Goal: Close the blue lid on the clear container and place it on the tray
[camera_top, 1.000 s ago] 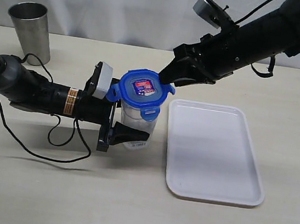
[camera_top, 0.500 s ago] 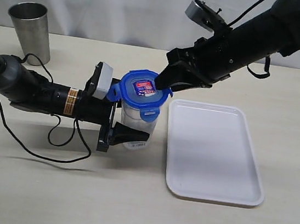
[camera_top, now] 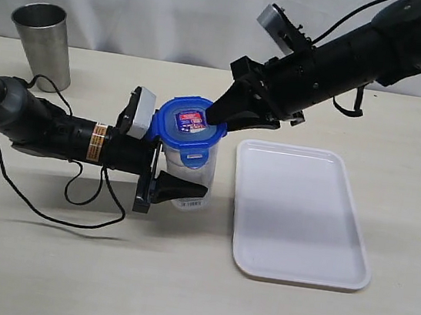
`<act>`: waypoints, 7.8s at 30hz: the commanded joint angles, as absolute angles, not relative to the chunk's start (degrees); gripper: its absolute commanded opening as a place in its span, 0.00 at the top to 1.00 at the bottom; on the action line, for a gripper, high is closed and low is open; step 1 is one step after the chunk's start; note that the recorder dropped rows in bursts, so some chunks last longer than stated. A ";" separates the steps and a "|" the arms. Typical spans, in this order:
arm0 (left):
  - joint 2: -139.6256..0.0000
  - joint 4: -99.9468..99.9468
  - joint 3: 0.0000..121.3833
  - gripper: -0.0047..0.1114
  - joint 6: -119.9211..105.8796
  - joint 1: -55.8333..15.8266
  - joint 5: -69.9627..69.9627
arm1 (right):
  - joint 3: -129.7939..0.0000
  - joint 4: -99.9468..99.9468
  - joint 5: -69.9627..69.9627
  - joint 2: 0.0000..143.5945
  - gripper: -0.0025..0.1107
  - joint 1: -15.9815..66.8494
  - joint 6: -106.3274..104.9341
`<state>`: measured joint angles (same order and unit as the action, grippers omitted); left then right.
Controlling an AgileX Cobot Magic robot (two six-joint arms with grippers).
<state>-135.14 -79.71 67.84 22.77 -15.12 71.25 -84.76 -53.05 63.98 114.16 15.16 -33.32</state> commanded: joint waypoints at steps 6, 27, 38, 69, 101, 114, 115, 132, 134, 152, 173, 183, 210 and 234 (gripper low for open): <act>-135.51 -78.86 68.20 0.96 22.55 -15.33 69.96 | -83.28 -45.64 64.73 117.13 0.59 15.99 -35.61; -135.51 -78.75 68.20 0.96 22.72 -15.33 69.96 | -83.28 -45.16 62.15 108.77 0.51 12.78 -39.11; -135.51 -78.75 68.20 0.96 22.72 -15.33 69.96 | -83.28 -55.36 66.08 104.58 0.51 12.78 -49.63; -135.51 -78.75 68.20 0.96 22.72 -15.33 69.96 | -75.68 -3.43 42.89 98.03 0.61 36.85 -50.05; -135.51 -78.75 68.20 0.96 22.72 -15.33 69.96 | -72.33 0.55 39.24 97.96 0.61 40.82 -51.21; -135.51 -78.75 68.20 0.96 22.72 -15.33 69.96 | -72.23 6.00 41.45 99.62 0.61 40.82 -48.67; -135.51 -78.75 68.20 0.96 22.72 -15.33 69.96 | -71.93 6.00 41.29 99.97 0.61 40.82 -48.78; -135.51 -78.77 68.20 0.96 22.83 -15.33 69.96 | -65.34 17.10 33.03 101.16 0.61 42.11 -43.08; -135.51 -78.77 68.20 0.96 22.83 -15.33 69.96 | -64.47 19.42 32.14 101.16 0.62 42.11 -40.45; -135.51 -78.77 68.20 0.96 22.97 -15.33 69.96 | -64.32 26.64 30.70 105.45 0.68 42.11 -31.19; -135.51 -81.29 68.20 0.96 7.54 -14.02 69.96 | -68.91 -2.33 37.20 87.03 0.61 42.11 -38.28; -135.51 -86.55 68.20 0.96 4.37 -14.15 69.96 | -75.98 -8.63 49.97 86.55 0.61 41.75 -39.84; -135.51 -86.91 68.20 0.96 1.34 -17.03 69.96 | -85.36 -20.90 63.17 104.72 0.62 32.18 -48.63; -135.51 -86.52 68.20 0.96 1.68 -17.03 69.96 | -85.25 -14.32 66.87 111.69 0.67 32.18 -44.73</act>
